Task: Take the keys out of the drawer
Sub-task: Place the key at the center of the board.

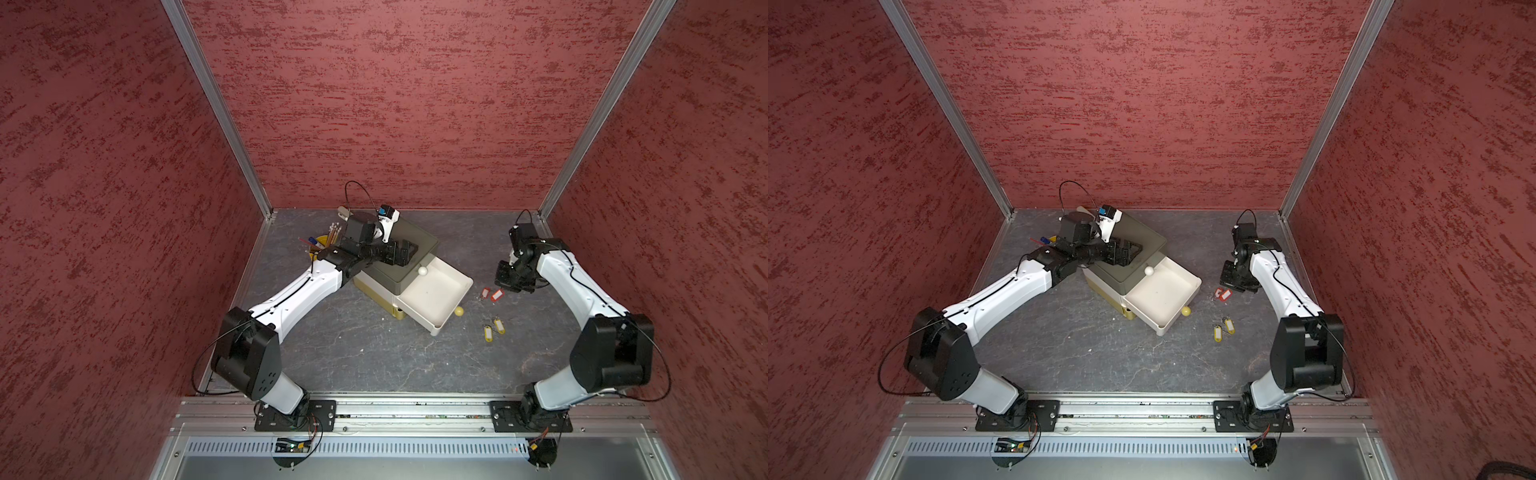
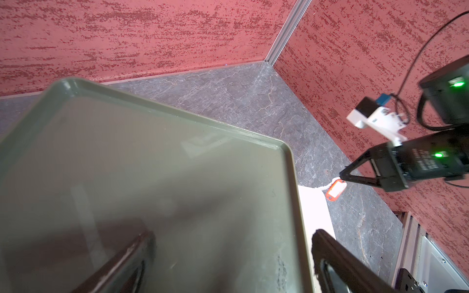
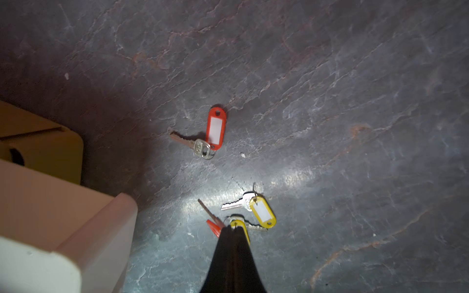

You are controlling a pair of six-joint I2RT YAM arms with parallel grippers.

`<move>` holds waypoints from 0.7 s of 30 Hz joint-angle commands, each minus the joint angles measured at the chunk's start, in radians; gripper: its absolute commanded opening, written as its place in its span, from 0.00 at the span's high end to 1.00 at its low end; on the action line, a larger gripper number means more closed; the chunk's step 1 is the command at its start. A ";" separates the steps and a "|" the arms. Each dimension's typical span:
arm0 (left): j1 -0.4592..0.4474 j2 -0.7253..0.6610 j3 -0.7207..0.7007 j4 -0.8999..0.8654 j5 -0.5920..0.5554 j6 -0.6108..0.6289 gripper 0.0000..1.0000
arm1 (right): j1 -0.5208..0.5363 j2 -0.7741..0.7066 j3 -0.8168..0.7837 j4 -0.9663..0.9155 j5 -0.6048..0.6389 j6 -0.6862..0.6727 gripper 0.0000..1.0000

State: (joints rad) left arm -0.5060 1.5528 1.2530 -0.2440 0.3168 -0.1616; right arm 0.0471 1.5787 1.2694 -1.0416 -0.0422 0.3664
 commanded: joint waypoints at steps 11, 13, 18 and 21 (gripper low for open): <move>0.014 0.040 -0.066 -0.241 0.034 -0.014 0.00 | -0.037 0.173 -0.018 0.168 -0.013 -0.027 1.00; 0.014 0.043 -0.066 -0.240 0.038 -0.013 0.00 | -0.040 0.197 -0.012 0.181 -0.012 -0.030 1.00; 0.013 0.046 -0.067 -0.240 0.044 -0.018 0.00 | -0.047 0.264 0.010 0.198 -0.016 -0.041 1.00; 0.014 0.045 -0.067 -0.244 0.042 -0.018 0.00 | -0.049 0.281 0.009 0.208 -0.019 -0.043 1.00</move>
State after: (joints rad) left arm -0.4965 1.5501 1.2510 -0.2497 0.3408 -0.1486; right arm 0.0067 1.8526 1.2503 -0.8650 -0.0486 0.3351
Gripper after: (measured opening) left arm 0.996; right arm 0.041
